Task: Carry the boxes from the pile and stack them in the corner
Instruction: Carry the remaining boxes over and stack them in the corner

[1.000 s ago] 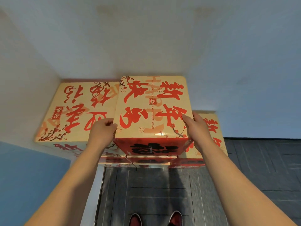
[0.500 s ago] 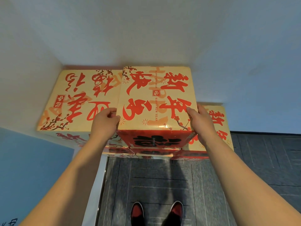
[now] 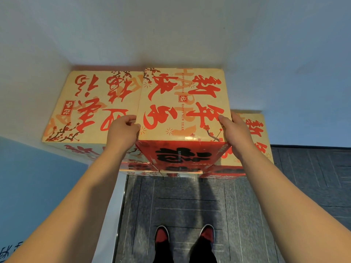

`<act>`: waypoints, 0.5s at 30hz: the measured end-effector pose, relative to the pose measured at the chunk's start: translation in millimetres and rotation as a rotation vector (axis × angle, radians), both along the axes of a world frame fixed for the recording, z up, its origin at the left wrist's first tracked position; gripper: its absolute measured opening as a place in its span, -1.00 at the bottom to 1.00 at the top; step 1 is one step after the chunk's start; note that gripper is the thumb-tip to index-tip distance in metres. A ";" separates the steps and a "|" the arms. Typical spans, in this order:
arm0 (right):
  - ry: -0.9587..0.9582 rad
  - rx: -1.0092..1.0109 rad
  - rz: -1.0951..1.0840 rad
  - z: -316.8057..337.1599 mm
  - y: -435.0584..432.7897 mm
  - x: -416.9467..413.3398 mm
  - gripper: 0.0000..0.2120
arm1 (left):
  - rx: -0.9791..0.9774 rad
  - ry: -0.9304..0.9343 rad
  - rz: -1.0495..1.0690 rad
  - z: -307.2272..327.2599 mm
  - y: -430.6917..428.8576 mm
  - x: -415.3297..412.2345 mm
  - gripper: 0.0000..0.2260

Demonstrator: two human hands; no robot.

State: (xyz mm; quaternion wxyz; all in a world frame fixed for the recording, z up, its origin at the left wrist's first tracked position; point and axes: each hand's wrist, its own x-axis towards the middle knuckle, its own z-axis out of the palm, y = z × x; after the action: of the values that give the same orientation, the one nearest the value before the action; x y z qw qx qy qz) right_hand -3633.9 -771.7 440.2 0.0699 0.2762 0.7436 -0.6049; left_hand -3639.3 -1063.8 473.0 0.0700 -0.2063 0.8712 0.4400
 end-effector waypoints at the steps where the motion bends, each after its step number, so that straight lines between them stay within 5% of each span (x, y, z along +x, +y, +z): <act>1: 0.003 0.000 0.001 -0.6 -0.1 -0.4 -0.66 | -0.002 -0.003 0.000 -1.0 -0.7 -0.8 -0.65; 15: -0.019 0.013 0.027 -20.3 -0.3 1.4 -0.64 | -0.123 -0.020 -0.044 -13.4 2.6 -3.7 -0.67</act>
State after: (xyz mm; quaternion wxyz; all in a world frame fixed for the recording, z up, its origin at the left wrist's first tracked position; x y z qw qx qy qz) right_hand -3632.5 -772.0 420.0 0.0835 0.2723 0.7504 -0.5965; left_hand -3642.9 -1061.2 459.6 0.0758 -0.1953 0.9001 0.3820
